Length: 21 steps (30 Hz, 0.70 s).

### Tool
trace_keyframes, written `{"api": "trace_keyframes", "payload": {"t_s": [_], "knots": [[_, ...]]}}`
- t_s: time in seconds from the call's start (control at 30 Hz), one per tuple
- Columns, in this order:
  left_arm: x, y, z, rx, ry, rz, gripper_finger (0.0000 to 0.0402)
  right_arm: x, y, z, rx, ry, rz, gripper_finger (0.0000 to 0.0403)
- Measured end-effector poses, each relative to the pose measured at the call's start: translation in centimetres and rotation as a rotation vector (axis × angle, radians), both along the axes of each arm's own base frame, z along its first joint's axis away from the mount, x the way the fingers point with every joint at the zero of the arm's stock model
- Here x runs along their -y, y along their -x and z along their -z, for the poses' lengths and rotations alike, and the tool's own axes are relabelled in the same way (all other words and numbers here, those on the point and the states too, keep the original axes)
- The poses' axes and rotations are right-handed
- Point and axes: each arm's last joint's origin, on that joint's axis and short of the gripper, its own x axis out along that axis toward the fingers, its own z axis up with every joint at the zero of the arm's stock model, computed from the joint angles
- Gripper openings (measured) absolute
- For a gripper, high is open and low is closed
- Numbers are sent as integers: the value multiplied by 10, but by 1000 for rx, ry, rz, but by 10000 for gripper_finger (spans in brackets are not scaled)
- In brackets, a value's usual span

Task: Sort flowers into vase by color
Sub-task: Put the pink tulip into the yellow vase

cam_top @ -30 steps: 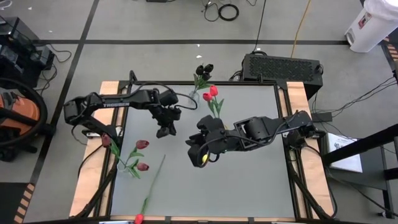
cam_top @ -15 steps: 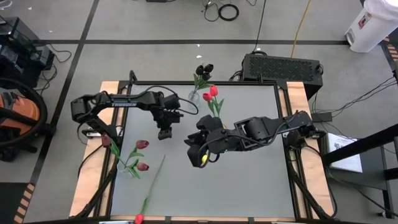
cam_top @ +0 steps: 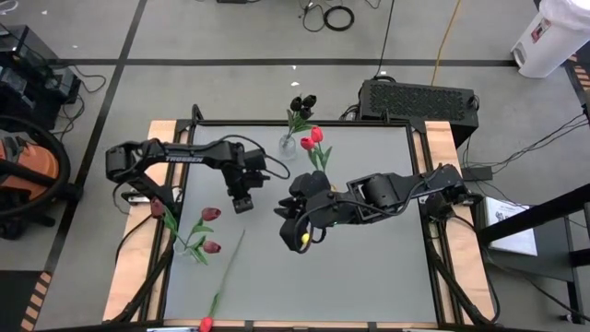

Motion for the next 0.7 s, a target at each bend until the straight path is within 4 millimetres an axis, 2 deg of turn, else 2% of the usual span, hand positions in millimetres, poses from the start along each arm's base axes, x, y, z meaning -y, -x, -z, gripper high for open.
{"api": "trace_keyframes", "payload": {"t_s": [0.23,0.43,0.7], "knots": [[28,-4,0,-80,11,-28,67,0,1,2,-36,29,-47,95],[51,-7,1,-143,-89,-61,67,-2,4,6,-85,44,-87,95],[63,-12,2,-152,-128,-174,67,-6,6,6,-104,111,-139,95]]}}
